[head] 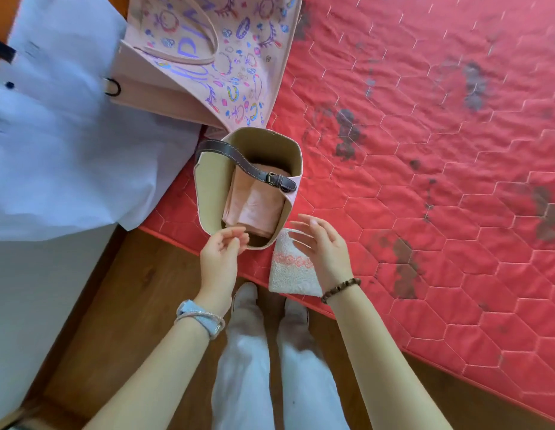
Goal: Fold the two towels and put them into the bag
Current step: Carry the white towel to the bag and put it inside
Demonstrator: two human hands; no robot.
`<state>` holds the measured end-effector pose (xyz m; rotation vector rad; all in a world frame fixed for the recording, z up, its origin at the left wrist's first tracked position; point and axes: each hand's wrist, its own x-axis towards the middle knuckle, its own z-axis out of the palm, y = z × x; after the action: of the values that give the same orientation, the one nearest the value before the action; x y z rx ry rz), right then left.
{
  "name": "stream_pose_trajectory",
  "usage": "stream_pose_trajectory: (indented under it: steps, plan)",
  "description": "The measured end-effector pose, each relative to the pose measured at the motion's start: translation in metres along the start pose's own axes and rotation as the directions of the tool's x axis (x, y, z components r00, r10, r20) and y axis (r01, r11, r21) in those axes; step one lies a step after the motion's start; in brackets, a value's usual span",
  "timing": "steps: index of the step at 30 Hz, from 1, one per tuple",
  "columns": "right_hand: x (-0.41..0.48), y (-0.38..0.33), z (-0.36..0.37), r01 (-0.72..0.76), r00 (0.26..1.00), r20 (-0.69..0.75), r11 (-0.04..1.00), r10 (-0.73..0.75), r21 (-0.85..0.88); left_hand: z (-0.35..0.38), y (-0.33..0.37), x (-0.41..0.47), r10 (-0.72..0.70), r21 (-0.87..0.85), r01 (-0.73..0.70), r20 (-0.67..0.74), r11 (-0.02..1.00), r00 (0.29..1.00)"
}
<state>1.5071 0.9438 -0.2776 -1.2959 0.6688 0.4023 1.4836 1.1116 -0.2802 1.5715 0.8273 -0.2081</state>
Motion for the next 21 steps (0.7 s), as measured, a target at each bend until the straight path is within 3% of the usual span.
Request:
stream_pose_trajectory:
  steps: [5, 10, 16, 21]
  plan:
    - [0.012, 0.004, 0.051, -0.012, 0.995, 0.094, 0.989, 0.026, -0.147, -0.003, 0.008, 0.055, -0.094, 0.059, 0.090, 0.057, 0.994, 0.994]
    - [0.058, 0.025, 0.089, -0.144, 0.987, 0.028, 0.958, 0.155, -0.249, 0.008, 0.003, 0.118, -0.336, 0.108, 0.323, 0.140, 0.940, 0.931]
    - [0.094, 0.041, 0.113, -0.348, 0.933, -0.119, 0.936, 0.340, -0.051, 0.014, -0.002, 0.152, -0.491, 0.131, 0.475, 0.165, 0.870, 0.855]
    - [0.109, 0.050, 0.115, -0.442, 0.882, -0.134, 0.892, 0.451, 0.096, 0.020, -0.013, 0.171, -0.573, 0.162, 0.551, 0.167, 0.818, 0.802]
